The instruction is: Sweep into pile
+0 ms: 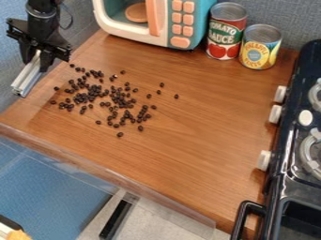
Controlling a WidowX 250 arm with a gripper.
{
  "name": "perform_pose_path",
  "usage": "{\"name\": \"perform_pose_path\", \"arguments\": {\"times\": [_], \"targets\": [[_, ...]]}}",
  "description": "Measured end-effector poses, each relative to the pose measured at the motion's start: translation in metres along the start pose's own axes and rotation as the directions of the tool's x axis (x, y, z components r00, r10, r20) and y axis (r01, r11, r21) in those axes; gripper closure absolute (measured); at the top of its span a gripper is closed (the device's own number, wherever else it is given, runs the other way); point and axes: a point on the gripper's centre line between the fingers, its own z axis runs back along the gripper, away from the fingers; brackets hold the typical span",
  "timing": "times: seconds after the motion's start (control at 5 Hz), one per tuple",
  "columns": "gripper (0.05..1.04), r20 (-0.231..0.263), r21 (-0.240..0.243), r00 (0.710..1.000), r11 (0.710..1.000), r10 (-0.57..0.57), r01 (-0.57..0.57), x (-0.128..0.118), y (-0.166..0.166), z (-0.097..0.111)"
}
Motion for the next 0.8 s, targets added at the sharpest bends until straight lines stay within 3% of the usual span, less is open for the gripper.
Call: {"name": "perform_pose_path", "arguments": {"times": [0.4, 0.8], "targets": [[0.720, -0.053, 0.003, 0.998, 0.999, -0.039, 0.040, 0.010, -0.015, -0.016], [0.720, -0.067, 0.000, 0.995, 0.997, -0.072, 0.072, 0.016, -0.015, -0.015]]}}
